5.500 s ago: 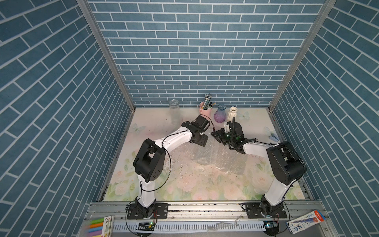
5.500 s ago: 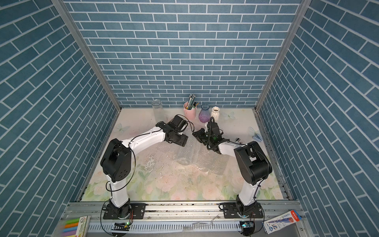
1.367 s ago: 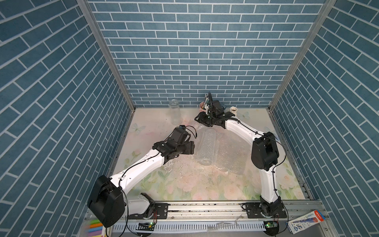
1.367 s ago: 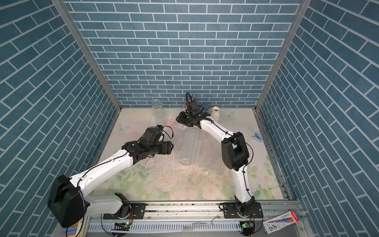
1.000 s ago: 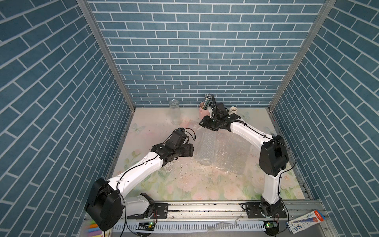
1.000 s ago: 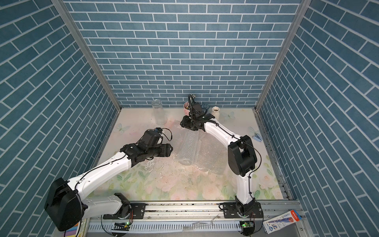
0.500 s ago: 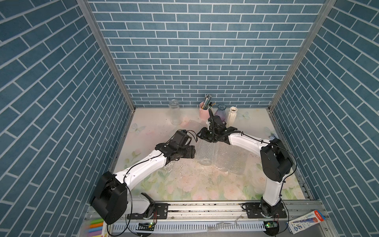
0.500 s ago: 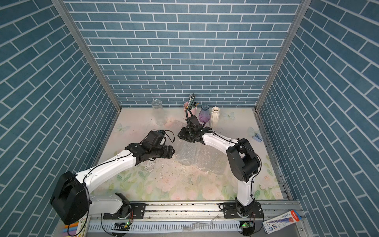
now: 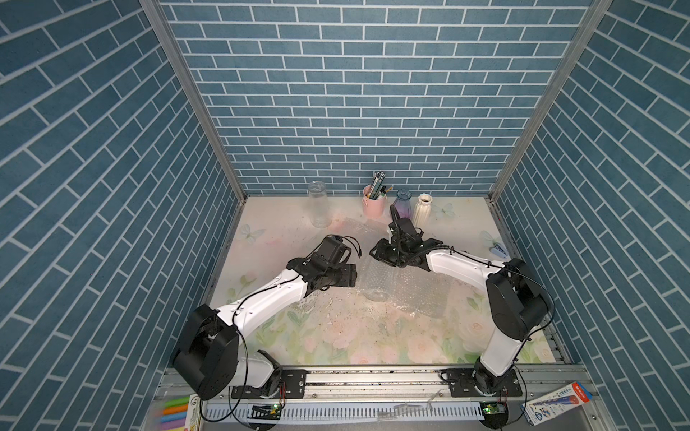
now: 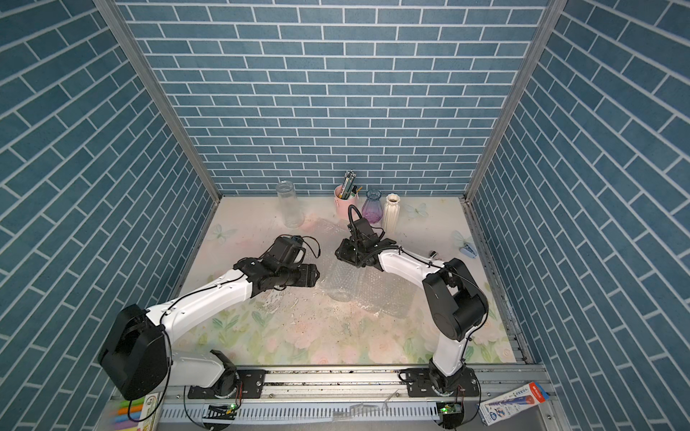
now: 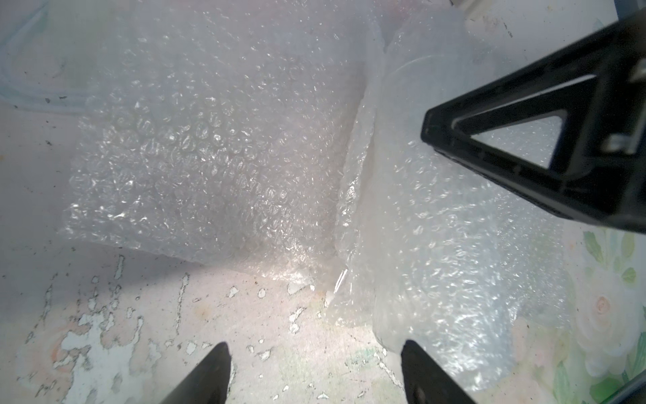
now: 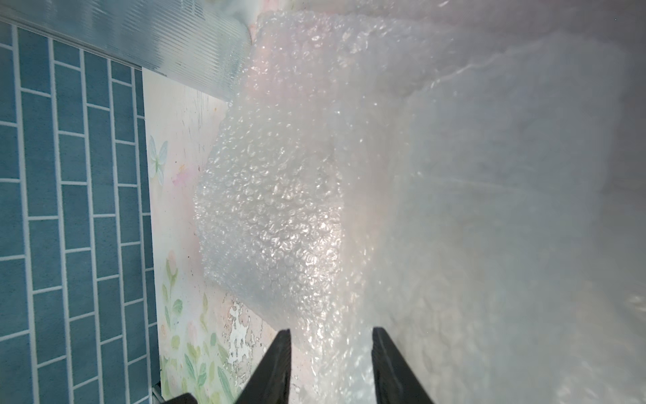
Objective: Unwrap the vase from the bubble wrap
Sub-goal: Unwrap the bubble wrap.
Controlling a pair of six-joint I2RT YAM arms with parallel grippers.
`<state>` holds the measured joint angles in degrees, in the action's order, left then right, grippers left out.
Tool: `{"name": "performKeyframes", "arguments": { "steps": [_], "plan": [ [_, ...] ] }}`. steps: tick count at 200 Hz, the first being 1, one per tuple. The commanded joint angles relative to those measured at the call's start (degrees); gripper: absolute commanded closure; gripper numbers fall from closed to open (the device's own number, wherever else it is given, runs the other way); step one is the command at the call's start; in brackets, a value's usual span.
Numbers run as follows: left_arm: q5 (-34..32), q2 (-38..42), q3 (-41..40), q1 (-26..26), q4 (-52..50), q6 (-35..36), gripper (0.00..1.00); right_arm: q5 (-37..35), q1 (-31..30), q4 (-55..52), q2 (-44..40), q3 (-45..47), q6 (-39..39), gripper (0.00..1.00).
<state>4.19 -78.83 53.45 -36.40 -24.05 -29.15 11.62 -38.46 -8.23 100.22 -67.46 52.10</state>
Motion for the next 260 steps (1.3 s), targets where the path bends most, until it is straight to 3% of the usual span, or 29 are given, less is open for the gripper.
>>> {"name": "performKeyframes", "arguments": {
  "steps": [1,107,159,224,260],
  "plan": [
    [0.1,-1.1,1.7,-0.2,0.5,0.1,0.22,-3.3,1.0,-2.7,-3.8,2.4,-2.0,0.6],
    [1.4,-9.8,7.3,-3.4,1.1,1.8,0.22,-16.8,3.1,-13.8,-17.6,15.3,-11.0,0.6],
    [2.7,-15.1,13.1,-5.0,0.6,2.8,0.22,-16.3,5.0,-13.9,-22.8,17.6,-11.0,0.61],
    [4.0,-22.6,21.7,-9.9,-2.2,3.7,0.22,-17.3,10.7,-16.0,-40.5,21.6,-10.4,0.6],
    [3.6,-25.3,26.3,-12.4,-3.8,3.6,0.22,-18.3,12.0,-19.8,-45.6,20.8,-11.6,0.6]
  ]
}}
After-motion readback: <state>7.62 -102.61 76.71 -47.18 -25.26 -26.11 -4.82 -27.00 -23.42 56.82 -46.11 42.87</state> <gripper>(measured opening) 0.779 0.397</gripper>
